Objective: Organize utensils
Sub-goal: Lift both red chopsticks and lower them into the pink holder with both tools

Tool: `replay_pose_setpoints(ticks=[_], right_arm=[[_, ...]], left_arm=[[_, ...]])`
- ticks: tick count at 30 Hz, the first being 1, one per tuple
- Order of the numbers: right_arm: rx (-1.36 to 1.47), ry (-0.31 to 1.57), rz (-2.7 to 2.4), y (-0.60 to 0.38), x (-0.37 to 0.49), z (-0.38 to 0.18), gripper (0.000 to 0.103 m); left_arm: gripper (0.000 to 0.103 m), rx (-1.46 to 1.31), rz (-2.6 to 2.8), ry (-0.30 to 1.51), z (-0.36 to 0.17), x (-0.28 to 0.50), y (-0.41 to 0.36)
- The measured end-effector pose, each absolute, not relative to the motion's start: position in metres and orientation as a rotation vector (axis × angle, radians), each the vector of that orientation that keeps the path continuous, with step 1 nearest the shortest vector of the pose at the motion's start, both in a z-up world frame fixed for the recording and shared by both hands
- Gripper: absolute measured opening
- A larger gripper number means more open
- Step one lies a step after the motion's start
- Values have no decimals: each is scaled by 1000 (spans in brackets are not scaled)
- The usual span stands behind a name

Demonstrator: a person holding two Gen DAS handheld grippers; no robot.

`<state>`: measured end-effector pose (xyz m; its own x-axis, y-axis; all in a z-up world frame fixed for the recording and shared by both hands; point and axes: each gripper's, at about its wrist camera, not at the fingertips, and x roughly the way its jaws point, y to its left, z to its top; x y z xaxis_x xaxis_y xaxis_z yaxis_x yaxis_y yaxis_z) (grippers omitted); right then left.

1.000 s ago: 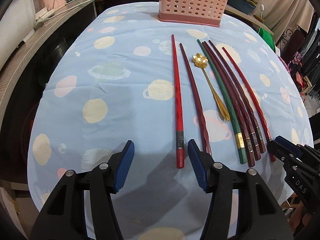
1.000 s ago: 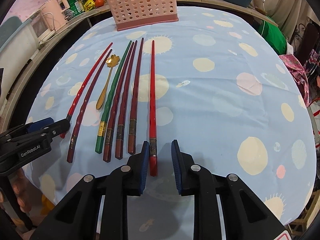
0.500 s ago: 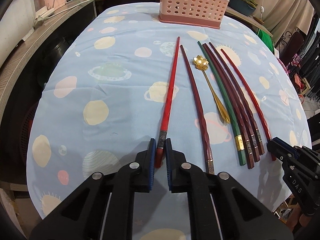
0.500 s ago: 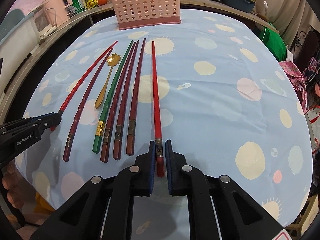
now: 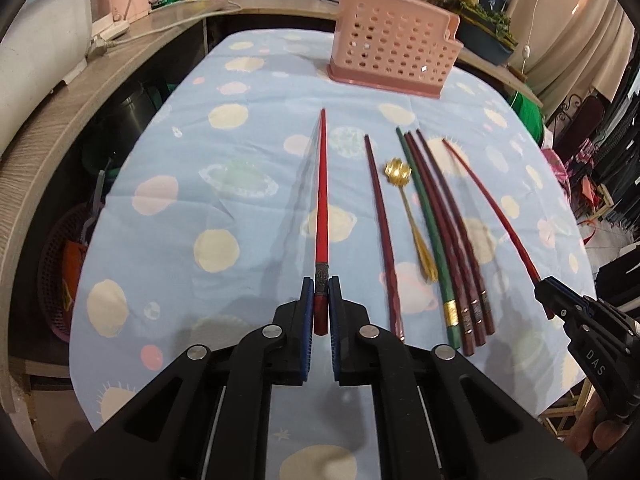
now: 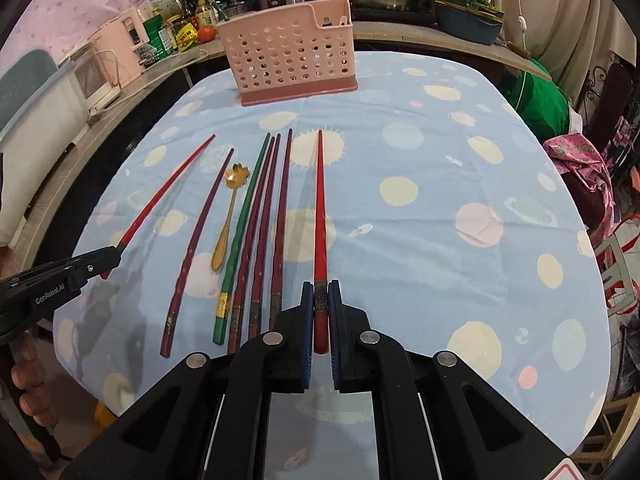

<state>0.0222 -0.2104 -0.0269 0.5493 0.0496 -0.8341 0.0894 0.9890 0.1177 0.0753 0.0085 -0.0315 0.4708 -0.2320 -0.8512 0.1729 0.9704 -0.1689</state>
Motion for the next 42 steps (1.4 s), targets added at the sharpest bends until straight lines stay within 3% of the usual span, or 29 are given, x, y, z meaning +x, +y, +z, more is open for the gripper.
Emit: replay_pose_setpoints(ticks=[13,42], right_arm=[[214,801,-38,-243,45,53,7],[297,414,1,-282,181,202,7]], left_arm=[[7,-128,-233,895,43,91,25],[7,-171,-242,475,224,213,2]])
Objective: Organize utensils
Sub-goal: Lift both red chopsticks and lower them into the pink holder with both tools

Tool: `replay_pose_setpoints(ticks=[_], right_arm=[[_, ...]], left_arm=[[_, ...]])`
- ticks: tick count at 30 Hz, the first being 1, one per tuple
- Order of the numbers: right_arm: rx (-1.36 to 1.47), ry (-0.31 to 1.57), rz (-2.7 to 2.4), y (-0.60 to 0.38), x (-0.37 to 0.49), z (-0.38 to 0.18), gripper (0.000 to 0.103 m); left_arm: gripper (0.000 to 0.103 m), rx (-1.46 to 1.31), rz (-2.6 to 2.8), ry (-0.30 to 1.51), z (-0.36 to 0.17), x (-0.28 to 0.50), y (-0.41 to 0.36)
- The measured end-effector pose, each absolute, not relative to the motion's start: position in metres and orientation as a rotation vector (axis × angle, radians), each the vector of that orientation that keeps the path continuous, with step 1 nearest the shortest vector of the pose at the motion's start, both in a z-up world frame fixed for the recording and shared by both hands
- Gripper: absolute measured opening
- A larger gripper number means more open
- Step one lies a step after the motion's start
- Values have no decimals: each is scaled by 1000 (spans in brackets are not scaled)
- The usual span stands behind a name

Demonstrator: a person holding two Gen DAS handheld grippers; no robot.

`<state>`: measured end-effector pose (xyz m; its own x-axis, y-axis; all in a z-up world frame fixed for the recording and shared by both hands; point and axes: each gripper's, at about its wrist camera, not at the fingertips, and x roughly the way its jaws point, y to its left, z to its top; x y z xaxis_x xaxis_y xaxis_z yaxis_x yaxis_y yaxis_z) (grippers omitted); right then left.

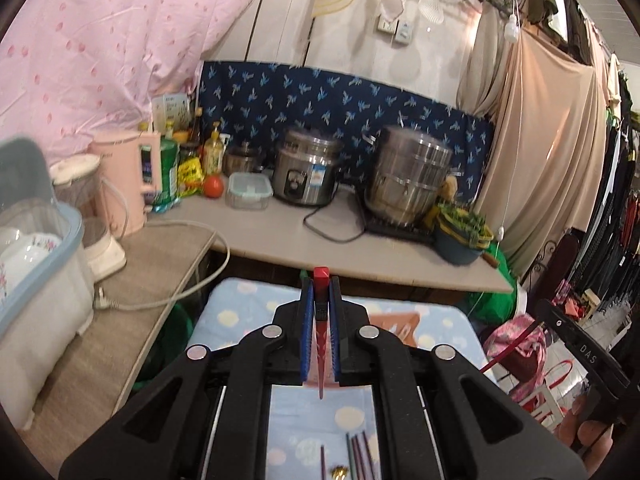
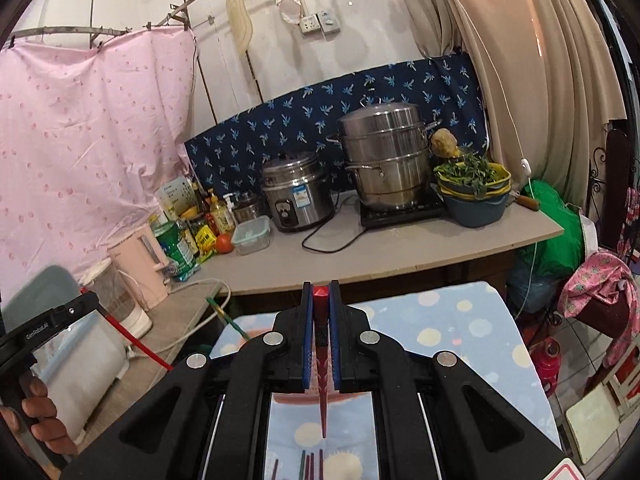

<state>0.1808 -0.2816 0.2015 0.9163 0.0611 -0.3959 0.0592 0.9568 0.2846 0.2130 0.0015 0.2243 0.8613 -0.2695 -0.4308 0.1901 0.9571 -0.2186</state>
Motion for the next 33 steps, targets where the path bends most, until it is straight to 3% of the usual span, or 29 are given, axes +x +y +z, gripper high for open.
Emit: replay_pose_setpoints(ticks=[11,33], right_arm=[[311,330,27,-277,260,239,7],[296,543,43,-263,334,142,7]], left_arm=[[7,-151,-236,356,262,269,-27],[8,-125,-217,544,173,338,-46]])
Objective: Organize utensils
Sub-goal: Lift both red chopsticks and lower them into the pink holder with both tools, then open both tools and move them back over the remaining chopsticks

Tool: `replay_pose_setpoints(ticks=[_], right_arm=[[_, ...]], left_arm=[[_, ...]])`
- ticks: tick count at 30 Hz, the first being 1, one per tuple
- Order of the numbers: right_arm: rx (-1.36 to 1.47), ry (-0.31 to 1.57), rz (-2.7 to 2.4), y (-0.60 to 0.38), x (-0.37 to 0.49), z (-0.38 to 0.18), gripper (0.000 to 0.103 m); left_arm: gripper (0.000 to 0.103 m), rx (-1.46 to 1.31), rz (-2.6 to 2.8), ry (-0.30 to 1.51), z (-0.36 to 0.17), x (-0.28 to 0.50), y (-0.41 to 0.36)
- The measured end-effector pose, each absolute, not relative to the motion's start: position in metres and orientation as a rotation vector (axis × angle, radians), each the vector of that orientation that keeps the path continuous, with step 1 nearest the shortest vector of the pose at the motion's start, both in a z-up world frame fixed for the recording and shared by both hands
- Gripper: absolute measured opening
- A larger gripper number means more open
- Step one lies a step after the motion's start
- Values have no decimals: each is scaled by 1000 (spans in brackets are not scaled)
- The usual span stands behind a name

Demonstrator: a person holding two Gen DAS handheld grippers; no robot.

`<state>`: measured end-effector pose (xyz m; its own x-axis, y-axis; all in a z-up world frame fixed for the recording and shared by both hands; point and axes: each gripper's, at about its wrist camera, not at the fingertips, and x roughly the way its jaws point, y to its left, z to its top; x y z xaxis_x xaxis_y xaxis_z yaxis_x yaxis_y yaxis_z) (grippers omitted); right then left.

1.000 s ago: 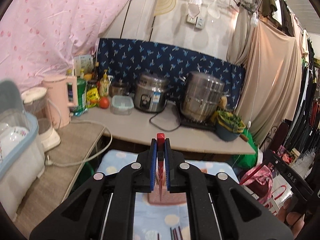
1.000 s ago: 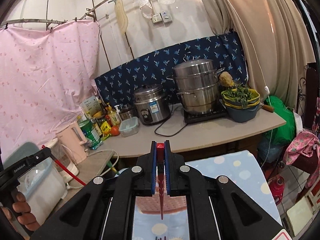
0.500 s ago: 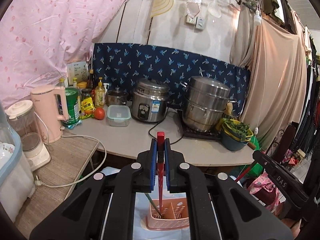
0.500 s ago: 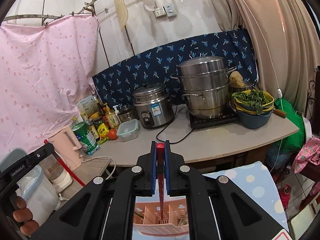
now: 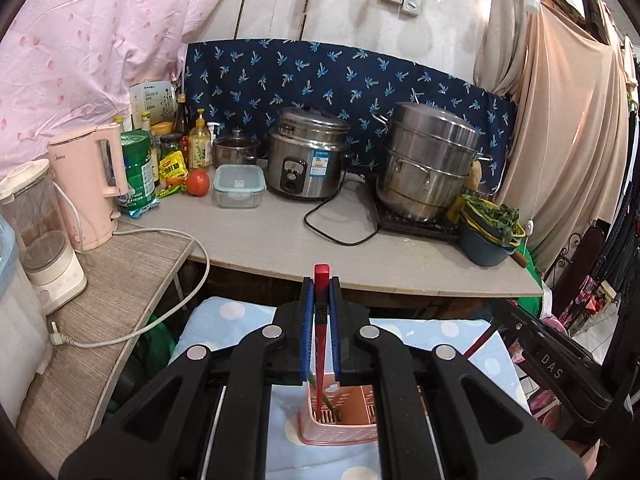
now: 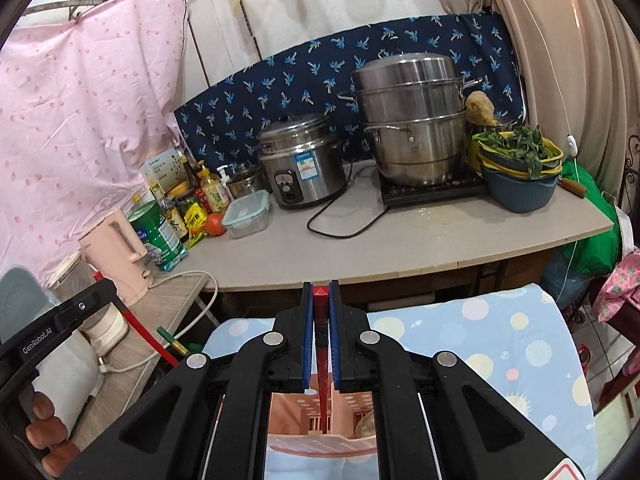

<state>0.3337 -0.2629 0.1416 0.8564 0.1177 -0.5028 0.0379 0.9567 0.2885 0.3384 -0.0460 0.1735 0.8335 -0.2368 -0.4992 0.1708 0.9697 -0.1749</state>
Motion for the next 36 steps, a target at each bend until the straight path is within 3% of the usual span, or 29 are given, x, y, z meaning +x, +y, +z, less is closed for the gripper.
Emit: replay_pose_setpoints(ticks=[7,10,12,18,23,36], right_arm=[[295,548,40,-261,336,135,12],[300,544,40,-264,333,136,14],[301,541,43,-265,329,138,16],[302,541,58,-264,304,143,20],[293,562,88,-260,262,138,25],[266,785,104,-238,131,55,26]], left_arm=[[8,-124,-203,556,167,339,-45],[19,-134,-197,559,166,337,-42],[33,-142,-192,556,167,333,-40],[36,-130,-183,553,169,312,-34],[48,-116,-190,573,160,277,-26],[52,-44,-209,790,72,165,-13]])
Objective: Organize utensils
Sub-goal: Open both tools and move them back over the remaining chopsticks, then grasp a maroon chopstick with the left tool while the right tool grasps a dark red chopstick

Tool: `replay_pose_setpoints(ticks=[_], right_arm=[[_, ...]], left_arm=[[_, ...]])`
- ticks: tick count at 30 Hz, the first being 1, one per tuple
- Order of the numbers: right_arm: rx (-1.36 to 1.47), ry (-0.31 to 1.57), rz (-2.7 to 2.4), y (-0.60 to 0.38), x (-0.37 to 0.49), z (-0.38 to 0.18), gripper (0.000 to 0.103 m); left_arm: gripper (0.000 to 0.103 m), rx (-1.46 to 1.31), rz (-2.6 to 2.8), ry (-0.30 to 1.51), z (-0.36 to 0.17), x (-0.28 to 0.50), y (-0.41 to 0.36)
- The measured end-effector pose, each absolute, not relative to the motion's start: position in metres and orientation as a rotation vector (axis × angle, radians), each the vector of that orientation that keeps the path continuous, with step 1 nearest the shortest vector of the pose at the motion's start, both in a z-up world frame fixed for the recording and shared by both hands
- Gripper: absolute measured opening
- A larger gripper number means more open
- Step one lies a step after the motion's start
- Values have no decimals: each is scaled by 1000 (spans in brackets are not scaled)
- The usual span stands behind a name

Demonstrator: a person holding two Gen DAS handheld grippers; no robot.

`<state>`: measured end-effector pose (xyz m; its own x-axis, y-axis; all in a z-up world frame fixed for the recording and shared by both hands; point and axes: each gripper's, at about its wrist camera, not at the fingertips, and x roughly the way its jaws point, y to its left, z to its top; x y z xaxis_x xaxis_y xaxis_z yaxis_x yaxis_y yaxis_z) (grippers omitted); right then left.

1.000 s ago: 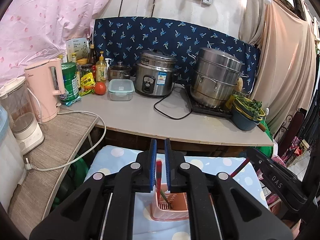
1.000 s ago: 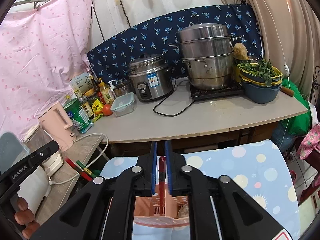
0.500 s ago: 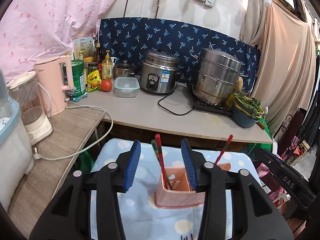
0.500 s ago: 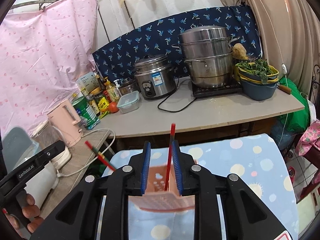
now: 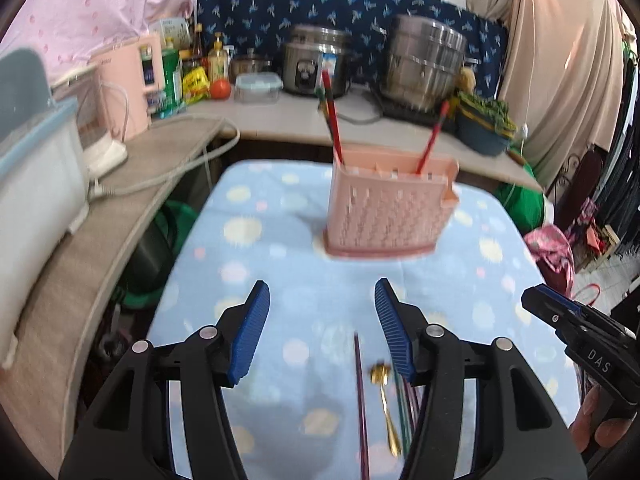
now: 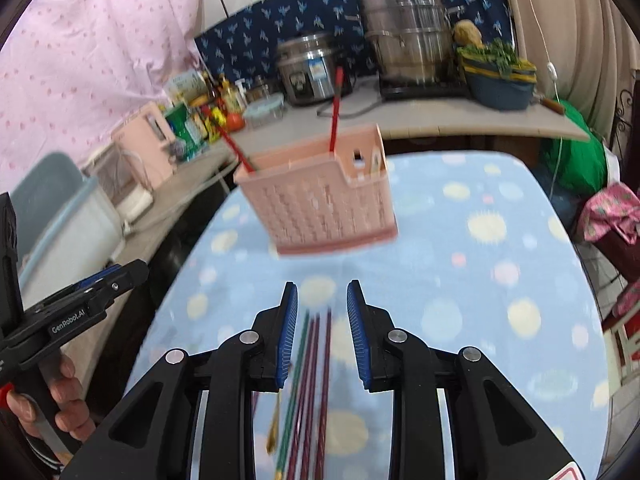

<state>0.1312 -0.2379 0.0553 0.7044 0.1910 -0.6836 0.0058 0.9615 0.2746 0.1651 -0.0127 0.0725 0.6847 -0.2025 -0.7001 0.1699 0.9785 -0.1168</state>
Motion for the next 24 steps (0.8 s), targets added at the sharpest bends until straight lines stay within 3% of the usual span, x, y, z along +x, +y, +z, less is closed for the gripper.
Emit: replay_pose_setpoints(ticks=[12,24], right_arm=[[185,946,57,-213,52,-23,26],[158,1008,55,-194,29,-59,26]], left_arm=[[52,-18,-215,930,-6,97,-5],[56,-9,-244,1020,-41,64,-11]])
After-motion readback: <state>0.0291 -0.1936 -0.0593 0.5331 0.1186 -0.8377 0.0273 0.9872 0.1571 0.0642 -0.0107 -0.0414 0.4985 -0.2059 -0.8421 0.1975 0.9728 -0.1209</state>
